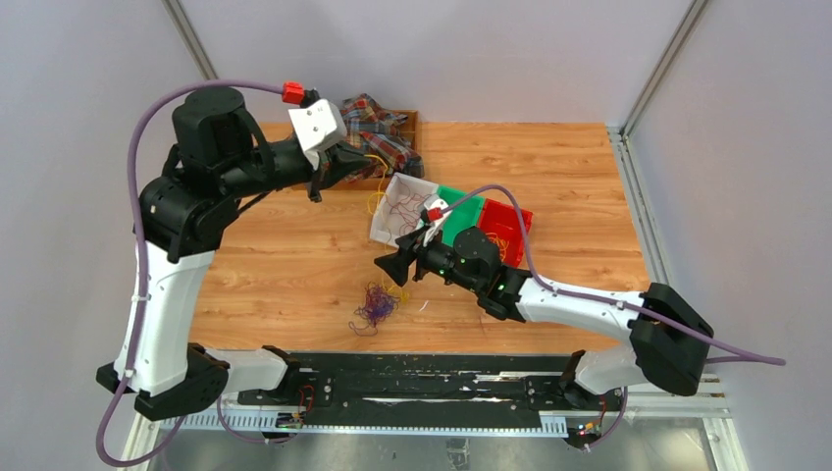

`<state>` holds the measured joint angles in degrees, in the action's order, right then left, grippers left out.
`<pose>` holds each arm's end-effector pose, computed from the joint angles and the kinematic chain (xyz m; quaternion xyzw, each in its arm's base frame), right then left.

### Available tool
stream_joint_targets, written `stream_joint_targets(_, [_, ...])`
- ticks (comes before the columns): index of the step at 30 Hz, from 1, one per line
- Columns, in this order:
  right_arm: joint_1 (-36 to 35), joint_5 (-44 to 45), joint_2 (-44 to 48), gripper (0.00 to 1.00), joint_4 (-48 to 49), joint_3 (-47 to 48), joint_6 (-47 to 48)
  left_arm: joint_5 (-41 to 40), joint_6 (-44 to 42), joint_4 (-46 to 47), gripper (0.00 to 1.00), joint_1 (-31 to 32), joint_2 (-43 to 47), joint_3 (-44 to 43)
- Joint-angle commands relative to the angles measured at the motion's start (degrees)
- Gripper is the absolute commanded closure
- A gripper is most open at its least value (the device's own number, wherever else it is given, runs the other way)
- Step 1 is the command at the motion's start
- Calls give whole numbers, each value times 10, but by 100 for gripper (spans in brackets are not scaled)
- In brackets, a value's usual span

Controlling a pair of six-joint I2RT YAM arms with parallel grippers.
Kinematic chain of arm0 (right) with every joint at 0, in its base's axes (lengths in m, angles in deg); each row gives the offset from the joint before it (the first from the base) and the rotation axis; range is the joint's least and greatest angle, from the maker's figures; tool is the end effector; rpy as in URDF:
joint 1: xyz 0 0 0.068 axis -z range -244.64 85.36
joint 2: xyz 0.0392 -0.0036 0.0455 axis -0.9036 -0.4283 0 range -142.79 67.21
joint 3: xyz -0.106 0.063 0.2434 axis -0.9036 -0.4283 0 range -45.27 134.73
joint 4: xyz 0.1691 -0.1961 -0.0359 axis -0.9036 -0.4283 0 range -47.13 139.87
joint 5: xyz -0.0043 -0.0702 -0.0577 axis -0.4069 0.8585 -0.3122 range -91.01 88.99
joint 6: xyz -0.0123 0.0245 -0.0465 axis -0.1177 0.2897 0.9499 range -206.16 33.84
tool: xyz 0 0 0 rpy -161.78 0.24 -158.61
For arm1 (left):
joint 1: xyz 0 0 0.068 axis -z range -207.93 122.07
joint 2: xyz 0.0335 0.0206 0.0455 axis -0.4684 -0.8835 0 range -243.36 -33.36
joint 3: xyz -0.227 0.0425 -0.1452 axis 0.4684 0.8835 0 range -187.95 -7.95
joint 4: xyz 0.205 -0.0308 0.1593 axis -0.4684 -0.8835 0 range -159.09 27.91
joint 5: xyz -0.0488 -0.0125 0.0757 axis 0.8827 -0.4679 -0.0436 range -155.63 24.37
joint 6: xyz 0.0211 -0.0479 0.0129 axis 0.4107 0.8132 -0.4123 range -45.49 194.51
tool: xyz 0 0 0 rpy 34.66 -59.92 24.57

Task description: Untangle the cables

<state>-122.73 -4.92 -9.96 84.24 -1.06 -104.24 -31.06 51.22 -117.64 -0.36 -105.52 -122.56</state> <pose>0.1614 0.2636 0.2906 -0.2616 0.6475 0.4600 0.5484 0.1502 -0.1012 0.5510 0.4879 0.5960 -0.2547 0.5847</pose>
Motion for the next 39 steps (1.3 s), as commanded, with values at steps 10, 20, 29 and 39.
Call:
stream_joint_targets(10, [-46,55,-99,37,39,35,10,-36,40,47,100,4,-23,-185])
stream_joint_targets(20, [-58,100,-174,40,39,40,6,-155,54,269,100,4,-2,-186])
stream_joint_targets(29, [-66,115,-202,40,57,16,-15,-292,-2,464,100,4,0,-187])
stream_joint_targets(39, [-66,130,-238,36,72,5,-30,-360,-65,617,100,4,-37,-248])
